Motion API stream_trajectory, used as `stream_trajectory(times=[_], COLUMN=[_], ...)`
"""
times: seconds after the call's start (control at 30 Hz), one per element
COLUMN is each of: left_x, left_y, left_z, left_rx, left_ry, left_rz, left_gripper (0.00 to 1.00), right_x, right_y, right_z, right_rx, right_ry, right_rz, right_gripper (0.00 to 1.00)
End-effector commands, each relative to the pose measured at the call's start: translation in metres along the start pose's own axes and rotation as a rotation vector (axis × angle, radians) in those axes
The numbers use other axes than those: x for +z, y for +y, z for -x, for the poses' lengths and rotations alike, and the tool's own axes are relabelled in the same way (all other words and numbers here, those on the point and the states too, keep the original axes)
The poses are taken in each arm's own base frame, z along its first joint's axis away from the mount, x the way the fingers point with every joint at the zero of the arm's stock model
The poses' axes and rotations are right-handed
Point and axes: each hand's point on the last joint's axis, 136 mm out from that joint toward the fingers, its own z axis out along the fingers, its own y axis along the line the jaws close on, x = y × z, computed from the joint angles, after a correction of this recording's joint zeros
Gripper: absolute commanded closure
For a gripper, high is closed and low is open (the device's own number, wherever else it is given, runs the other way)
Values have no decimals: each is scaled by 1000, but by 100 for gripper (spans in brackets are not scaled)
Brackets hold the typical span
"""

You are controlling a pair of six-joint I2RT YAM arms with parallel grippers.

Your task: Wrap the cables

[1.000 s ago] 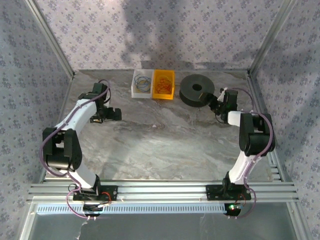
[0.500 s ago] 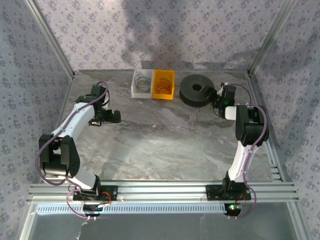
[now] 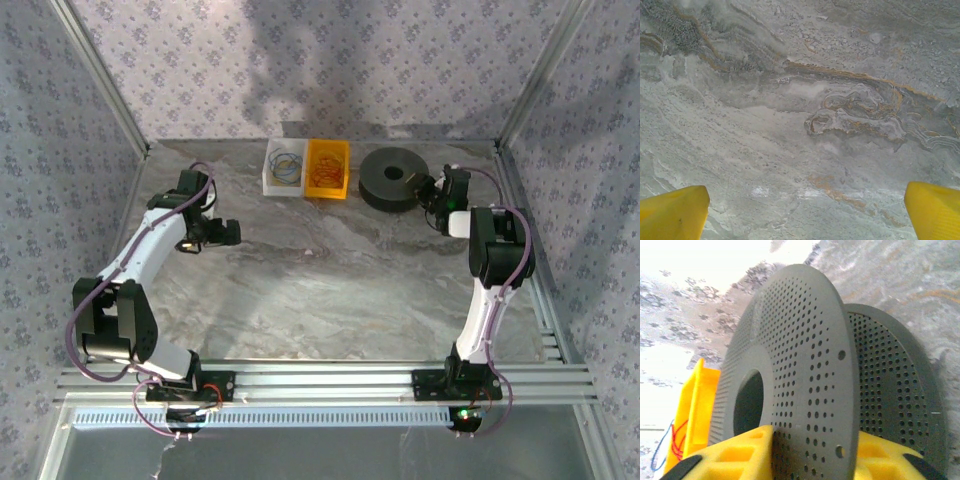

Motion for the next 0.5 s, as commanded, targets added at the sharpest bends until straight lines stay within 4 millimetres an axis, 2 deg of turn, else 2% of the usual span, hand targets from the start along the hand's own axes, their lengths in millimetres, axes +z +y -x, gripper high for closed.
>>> stream_trajectory(times=[0.0, 0.1, 0.23, 0.47], left_x=[-9, -9, -8, -4], left_y=[-4, -4, -4, -6], left_z=[-1, -1, -2, -1], left_rx=[-4, -9, -10, -8], left_ry=[-2, -15, -8, -10], left_rz=[-15, -16, -16, -16], left_gripper=[0, 0, 0, 0], right_x=[-2, -13, -38, -87], right_y=[-16, -14, -6, 36], right_z=[3, 3, 6, -5], right_rx=[4, -23, -67, -248], right_ry=[-17, -15, -25, 39], right_rz=[-60, -78, -102, -70], right_gripper=[77, 86, 100, 100])
